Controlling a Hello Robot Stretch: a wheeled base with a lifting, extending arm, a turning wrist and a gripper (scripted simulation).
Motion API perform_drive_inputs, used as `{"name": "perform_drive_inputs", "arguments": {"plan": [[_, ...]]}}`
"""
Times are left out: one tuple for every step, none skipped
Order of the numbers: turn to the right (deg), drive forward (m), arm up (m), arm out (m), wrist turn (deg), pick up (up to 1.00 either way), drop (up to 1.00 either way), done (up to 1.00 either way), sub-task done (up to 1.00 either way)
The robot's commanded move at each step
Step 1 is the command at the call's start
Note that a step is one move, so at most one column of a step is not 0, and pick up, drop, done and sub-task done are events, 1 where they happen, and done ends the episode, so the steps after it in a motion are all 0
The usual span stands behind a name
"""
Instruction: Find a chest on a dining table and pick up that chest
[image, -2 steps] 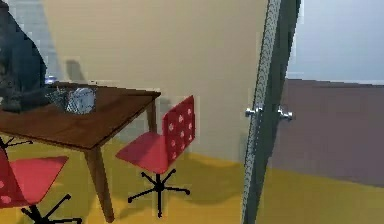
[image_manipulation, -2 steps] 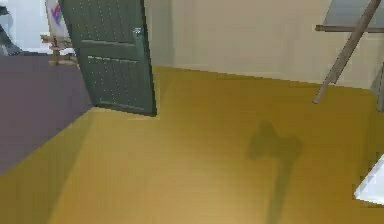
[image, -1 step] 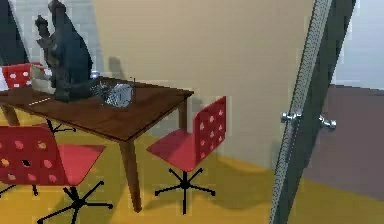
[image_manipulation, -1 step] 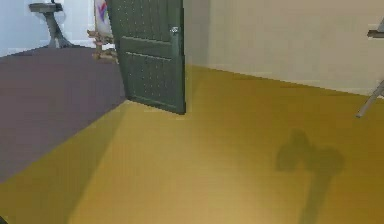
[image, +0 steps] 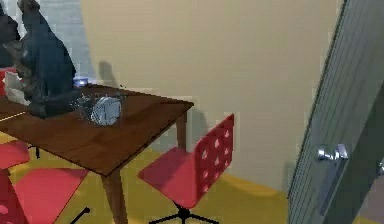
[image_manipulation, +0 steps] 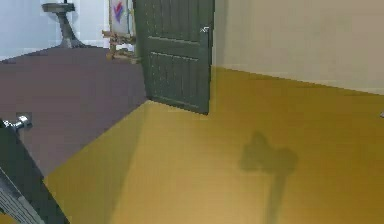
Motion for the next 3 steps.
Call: {"name": "perform_drive_inputs", "arguments": {"plan": [[-45.0,0.00,0.00,0.00,0.0,0.00,0.00,0.00,0.00],[-45.0,0.00,0.00,0.00,0.0,0.00,0.00,0.00,0.00],[0.0,1.00,0.00,0.00,0.0,0.00,0.00,0.00,0.00]]}}
